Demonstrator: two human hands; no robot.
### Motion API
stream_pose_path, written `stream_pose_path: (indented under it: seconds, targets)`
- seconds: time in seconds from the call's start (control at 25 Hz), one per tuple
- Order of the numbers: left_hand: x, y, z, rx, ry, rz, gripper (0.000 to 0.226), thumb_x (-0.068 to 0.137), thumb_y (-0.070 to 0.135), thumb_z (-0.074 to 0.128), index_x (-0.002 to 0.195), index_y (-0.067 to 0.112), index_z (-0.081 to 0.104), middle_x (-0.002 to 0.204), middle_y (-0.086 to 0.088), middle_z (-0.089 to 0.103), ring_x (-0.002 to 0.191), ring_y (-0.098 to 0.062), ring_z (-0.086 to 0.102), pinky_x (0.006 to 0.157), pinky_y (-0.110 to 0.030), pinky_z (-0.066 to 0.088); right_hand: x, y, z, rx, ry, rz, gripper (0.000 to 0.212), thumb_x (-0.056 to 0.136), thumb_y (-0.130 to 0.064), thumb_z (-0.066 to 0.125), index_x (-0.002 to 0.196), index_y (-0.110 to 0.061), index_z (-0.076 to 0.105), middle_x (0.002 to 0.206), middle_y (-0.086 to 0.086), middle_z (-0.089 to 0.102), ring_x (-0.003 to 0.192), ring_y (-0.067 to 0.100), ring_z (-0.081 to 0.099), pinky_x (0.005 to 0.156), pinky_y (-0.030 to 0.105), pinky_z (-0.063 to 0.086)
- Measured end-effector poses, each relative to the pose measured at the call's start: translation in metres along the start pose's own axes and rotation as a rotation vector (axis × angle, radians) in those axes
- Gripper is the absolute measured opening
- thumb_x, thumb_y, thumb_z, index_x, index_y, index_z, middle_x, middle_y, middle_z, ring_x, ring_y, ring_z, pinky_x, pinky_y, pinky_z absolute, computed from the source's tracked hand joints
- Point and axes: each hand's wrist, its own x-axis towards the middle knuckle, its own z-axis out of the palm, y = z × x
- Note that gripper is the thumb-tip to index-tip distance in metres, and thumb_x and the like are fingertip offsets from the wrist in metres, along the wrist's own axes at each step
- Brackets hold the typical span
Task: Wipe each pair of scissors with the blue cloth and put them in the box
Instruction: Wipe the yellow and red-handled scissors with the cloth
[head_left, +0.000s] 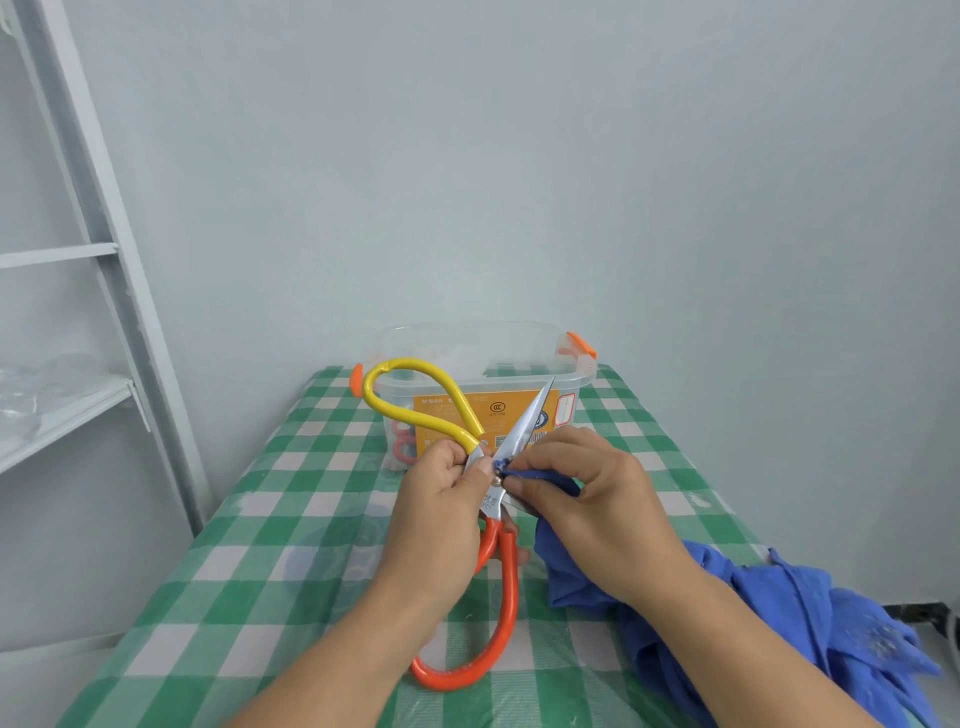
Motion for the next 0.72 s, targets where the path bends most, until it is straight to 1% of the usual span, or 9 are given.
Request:
stream_pose_path:
  seconds: [0.2,0.32,0.4,0.48,0.52,0.56,0.64,0.72]
  targets:
    - [-0.001,-0.002,0.002,-0.009,0.010,-0.005,0.041,0.085,0.040,0.057,0.101,0.002,0.057,0.095,-0.037,0.054,0.068,-0.032,0.048,0.063,-0.075,0.049,-0.002,-0.002,0.002,-0.069,-0.005,-0.007,0.008,0.085,-0.023,0.072,0.090,-0.025,0.077,0.086,-0.014,0.064,0.086,0.009,0.060,0.074,0.029,0.049]
    - [-0.002,-0.002,0.002,0.002,0.013,-0.002,0.035,0.089,0.038,0.057,0.100,0.004,0.059,0.094,-0.036,0.055,0.067,-0.032,0.049,0.062,-0.074,0.050,-0.002,-0.004,-0.001,-0.091,-0.008,0.003,0.005,0.086,-0.025,0.071,0.089,-0.024,0.076,0.084,-0.013,0.061,0.085,0.009,0.057,0.072,0.028,0.047]
    - [-0.001,-0.003,0.002,-0.010,0.028,0.006,0.028,0.097,0.030,0.057,0.100,0.002,0.058,0.093,-0.035,0.056,0.065,-0.031,0.051,0.062,-0.074,0.050,-0.003,-0.005,-0.001,-0.114,-0.015,0.001,0.005,0.086,-0.026,0.070,0.088,-0.025,0.075,0.083,-0.013,0.061,0.085,0.010,0.057,0.073,0.028,0.047]
    - [0.000,-0.004,0.002,0.007,0.025,0.007,0.031,0.094,0.032,0.057,0.099,0.002,0.057,0.085,-0.033,0.055,0.064,-0.030,0.050,0.062,-0.074,0.050,-0.004,-0.006,-0.002,-0.108,0.013,0.012,0.006,0.085,-0.028,0.070,0.084,-0.025,0.074,0.081,-0.013,0.062,0.085,0.011,0.058,0.073,0.027,0.046]
    - [0.000,-0.004,0.002,0.010,0.017,0.003,0.033,0.093,0.034,0.058,0.099,0.002,0.057,0.079,-0.028,0.054,0.064,-0.029,0.049,0.062,-0.075,0.050,-0.004,-0.006,-0.003,-0.075,0.049,0.053,0.007,0.086,-0.028,0.070,0.082,-0.024,0.074,0.079,-0.012,0.064,0.083,0.010,0.059,0.072,0.025,0.046]
    - [0.000,-0.003,0.003,-0.006,0.011,-0.003,0.030,0.096,0.031,0.058,0.099,0.001,0.057,0.074,-0.020,0.055,0.062,-0.028,0.050,0.063,-0.075,0.050,-0.003,-0.006,-0.006,-0.007,0.093,0.125,0.009,0.088,-0.025,0.071,0.080,-0.022,0.073,0.077,-0.012,0.066,0.078,0.008,0.060,0.070,0.023,0.045]
    - [-0.001,-0.001,0.001,-0.044,0.009,-0.011,0.020,0.103,0.017,0.053,0.100,-0.002,0.056,0.063,-0.003,0.059,0.058,-0.025,0.056,0.064,-0.071,0.054,-0.001,-0.008,-0.011,0.192,0.183,0.272,0.014,0.092,-0.015,0.071,0.079,-0.019,0.071,0.072,-0.008,0.069,0.067,0.007,0.060,0.065,0.020,0.046]
    - [-0.004,0.004,0.001,-0.052,-0.001,-0.014,0.017,0.104,0.012,0.050,0.100,-0.003,0.055,0.059,0.001,0.058,0.055,-0.023,0.057,0.062,-0.064,0.058,0.003,-0.010,-0.015,0.298,0.230,0.313,0.015,0.094,-0.010,0.067,0.080,-0.015,0.070,0.073,-0.001,0.071,0.068,0.011,0.063,0.066,0.023,0.050]
